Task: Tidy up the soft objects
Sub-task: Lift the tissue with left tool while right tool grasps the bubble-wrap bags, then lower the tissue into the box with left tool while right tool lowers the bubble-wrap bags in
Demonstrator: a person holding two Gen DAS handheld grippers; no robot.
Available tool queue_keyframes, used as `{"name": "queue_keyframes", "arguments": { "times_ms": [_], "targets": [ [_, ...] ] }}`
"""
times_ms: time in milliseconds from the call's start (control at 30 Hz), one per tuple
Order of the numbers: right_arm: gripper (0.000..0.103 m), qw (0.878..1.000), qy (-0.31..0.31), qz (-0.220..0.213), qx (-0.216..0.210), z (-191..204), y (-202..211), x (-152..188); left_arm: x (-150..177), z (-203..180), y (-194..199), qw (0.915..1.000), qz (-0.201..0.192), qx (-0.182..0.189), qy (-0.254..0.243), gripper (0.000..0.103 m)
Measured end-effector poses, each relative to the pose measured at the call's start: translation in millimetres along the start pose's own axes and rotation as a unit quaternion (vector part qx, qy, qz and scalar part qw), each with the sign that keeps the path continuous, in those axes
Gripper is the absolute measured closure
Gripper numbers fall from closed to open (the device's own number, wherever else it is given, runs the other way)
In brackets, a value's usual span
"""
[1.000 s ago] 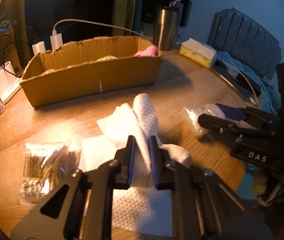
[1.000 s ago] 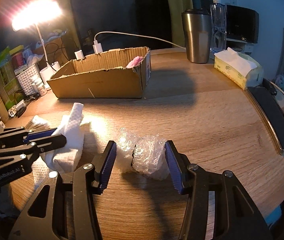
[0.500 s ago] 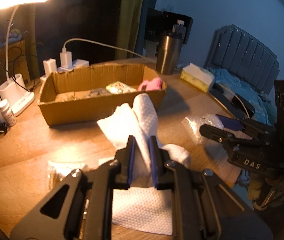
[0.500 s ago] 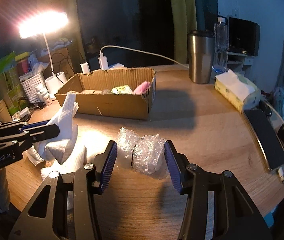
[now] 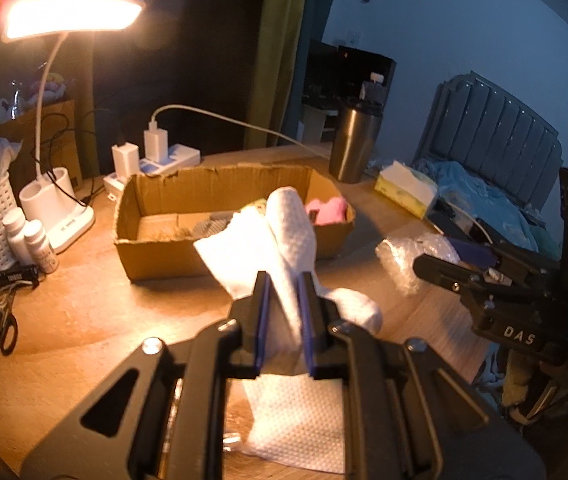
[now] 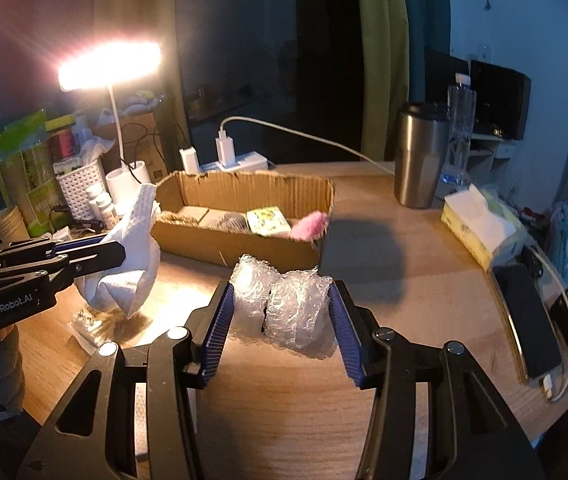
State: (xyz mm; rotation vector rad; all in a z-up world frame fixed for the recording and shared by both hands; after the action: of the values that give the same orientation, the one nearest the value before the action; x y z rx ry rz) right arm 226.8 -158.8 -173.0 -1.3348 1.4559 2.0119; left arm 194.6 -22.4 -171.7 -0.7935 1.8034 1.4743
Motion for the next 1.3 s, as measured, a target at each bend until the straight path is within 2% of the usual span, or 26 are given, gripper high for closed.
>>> {"name": "queue_keyframes", "arguments": {
  "times_ms": [633, 967, 1300],
  "targets": [
    [0.052, 0.999, 0.025, -0.025, 0.002, 27.7, -3.1, -45.7, -34.2, 48.0, 16.9, 0.9990, -0.040, -0.008, 0.019, 0.089],
    [0.052, 0.998, 0.042, -0.035, 0.003, 45.6, -13.3, -68.7, -48.1, 82.1, 15.5, 0.9977, -0.058, -0.017, 0.031, 0.089],
    [0.052, 0.998, 0.050, -0.042, -0.009, 61.5, -27.2, -86.5, -60.9, 99.4, 8.8, 0.9974, -0.061, -0.022, 0.029, 0.089]
  ]
}}
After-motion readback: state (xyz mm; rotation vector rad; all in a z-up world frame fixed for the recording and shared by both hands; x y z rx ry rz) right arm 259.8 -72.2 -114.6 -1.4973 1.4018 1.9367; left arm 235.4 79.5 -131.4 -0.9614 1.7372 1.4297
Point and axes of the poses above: each gripper's, at about its wrist camera, not at the fingertips, and y roughly against the way its jaws point, z to its left, x to its underside, the point moved 9 cm from there along -y, roughly the way its jaws point, and after that the axes turned 2 degrees about -y, right-handed, at the moved point
